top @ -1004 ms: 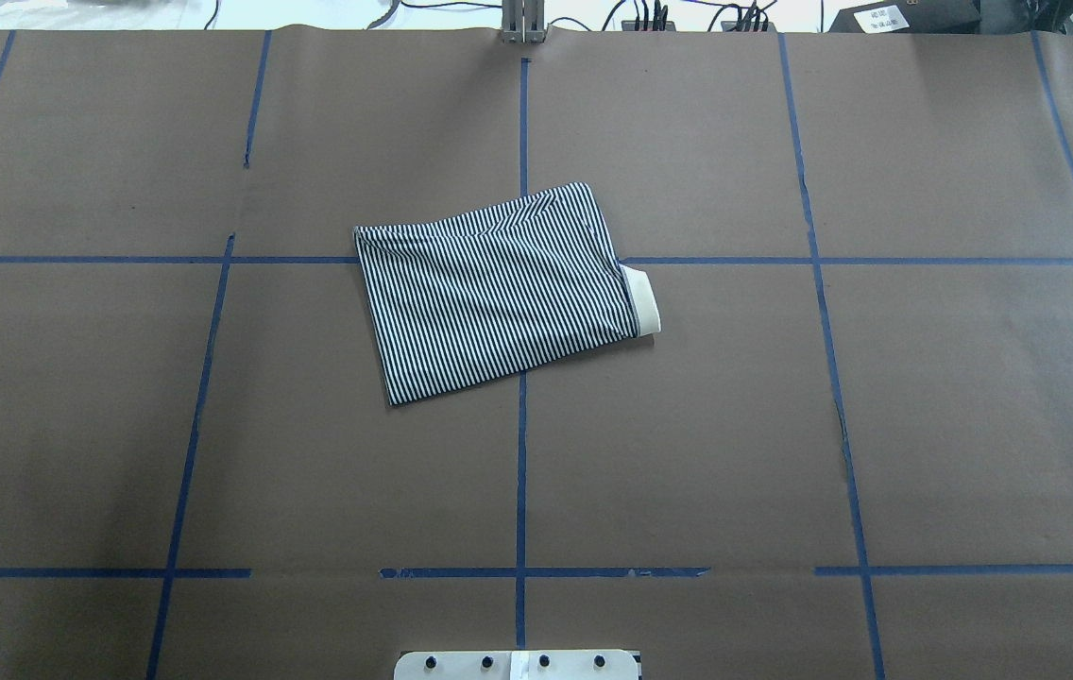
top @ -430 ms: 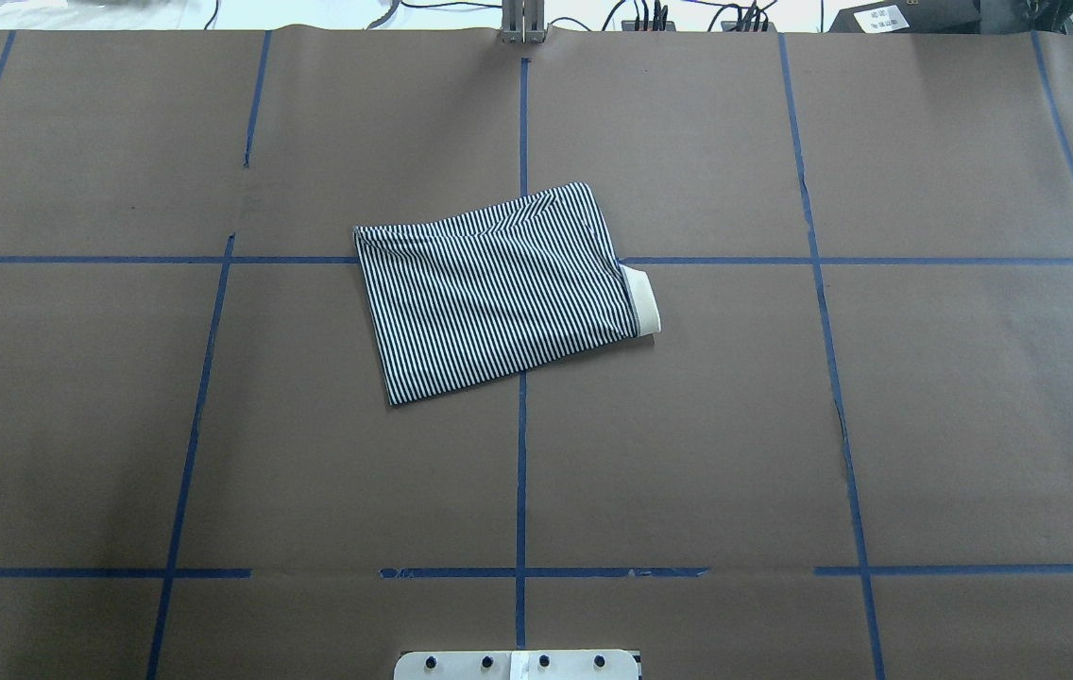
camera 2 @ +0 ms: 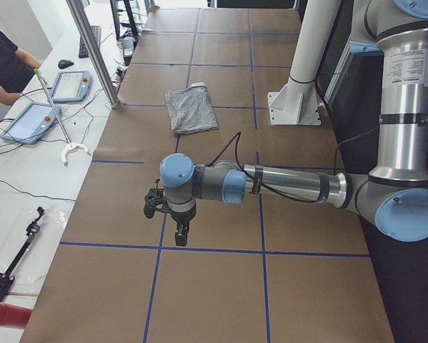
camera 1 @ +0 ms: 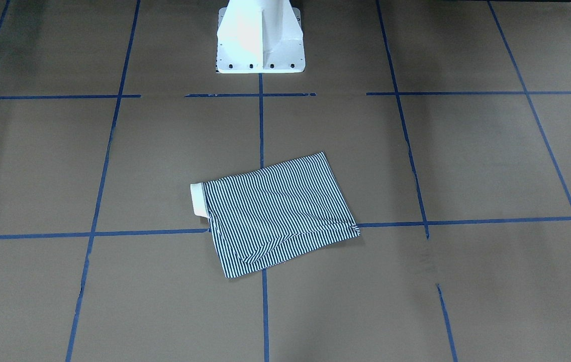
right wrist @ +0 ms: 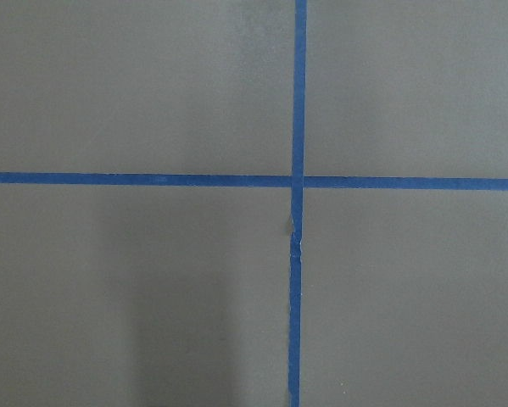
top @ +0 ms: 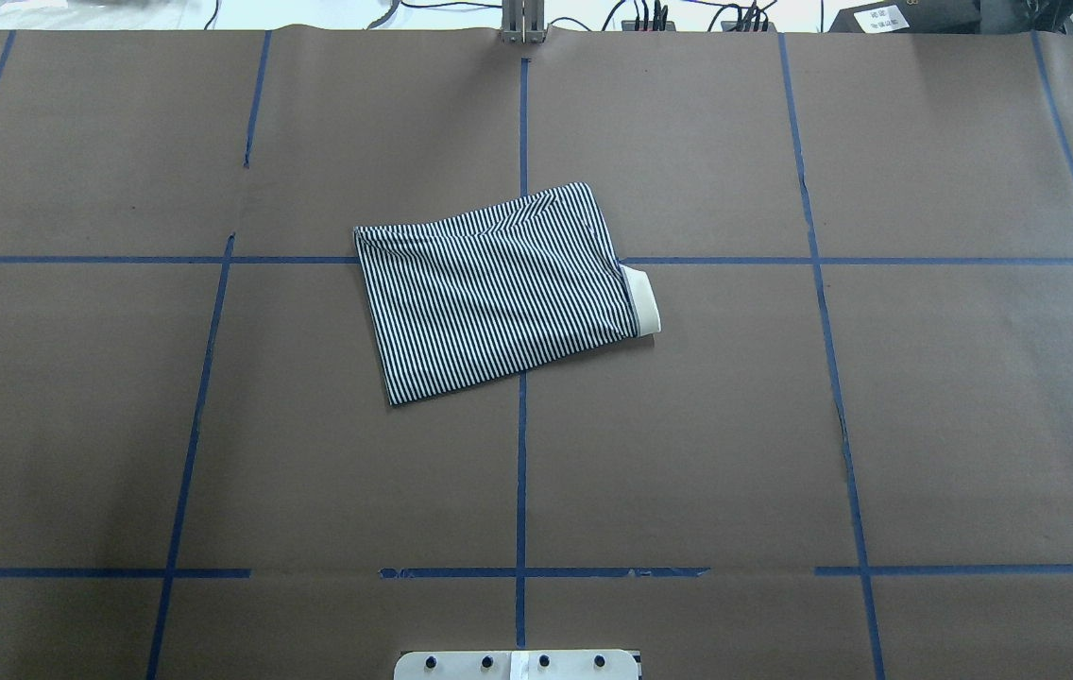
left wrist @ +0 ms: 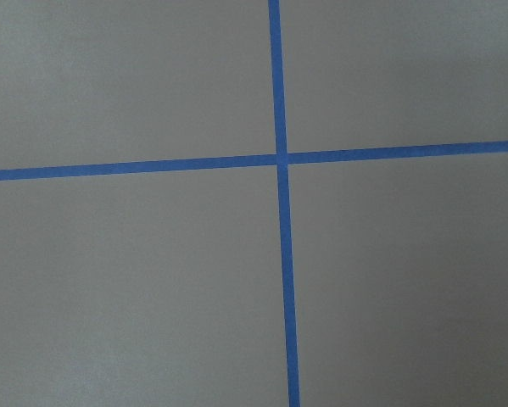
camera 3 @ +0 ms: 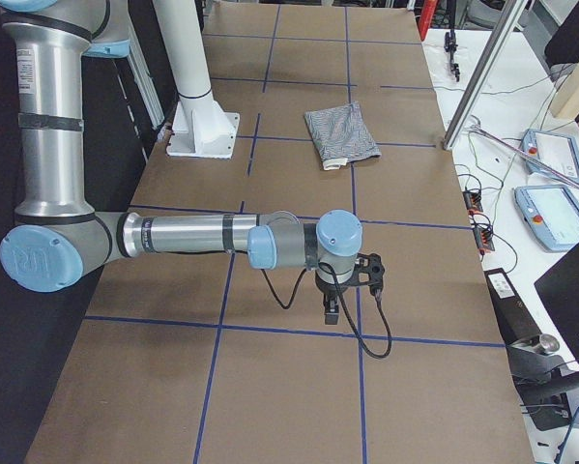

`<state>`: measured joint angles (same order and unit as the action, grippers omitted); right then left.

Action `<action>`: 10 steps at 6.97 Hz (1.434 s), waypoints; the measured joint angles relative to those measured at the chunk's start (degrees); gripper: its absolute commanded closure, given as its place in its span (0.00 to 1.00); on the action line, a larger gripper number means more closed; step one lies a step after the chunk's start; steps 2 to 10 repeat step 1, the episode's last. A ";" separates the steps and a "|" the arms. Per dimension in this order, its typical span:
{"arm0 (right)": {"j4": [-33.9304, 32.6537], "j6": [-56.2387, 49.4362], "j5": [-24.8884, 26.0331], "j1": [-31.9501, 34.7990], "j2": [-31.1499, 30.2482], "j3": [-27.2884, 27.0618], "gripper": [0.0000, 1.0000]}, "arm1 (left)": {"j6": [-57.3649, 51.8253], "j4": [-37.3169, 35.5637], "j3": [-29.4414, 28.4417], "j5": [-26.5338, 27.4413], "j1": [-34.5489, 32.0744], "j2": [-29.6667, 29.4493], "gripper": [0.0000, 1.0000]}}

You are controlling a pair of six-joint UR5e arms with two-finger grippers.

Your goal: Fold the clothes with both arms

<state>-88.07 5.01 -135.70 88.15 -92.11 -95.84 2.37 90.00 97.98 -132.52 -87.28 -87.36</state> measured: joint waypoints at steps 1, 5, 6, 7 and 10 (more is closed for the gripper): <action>0.00 0.00 0.00 0.00 0.00 0.04 0.00 | 0.00 0.00 0.01 -0.02 0.00 0.00 0.00; 0.00 0.00 0.00 0.00 0.00 0.04 0.00 | 0.00 0.00 0.01 -0.02 0.00 0.00 0.00; 0.00 0.00 0.00 0.00 0.00 0.04 0.00 | 0.00 0.00 0.01 -0.02 0.00 0.00 0.00; 0.00 0.00 0.00 0.00 0.00 0.04 0.00 | 0.00 0.00 0.01 -0.02 0.00 0.00 0.00; 0.00 0.00 0.00 0.00 0.00 0.04 0.00 | 0.00 0.00 0.01 -0.02 0.00 0.00 0.00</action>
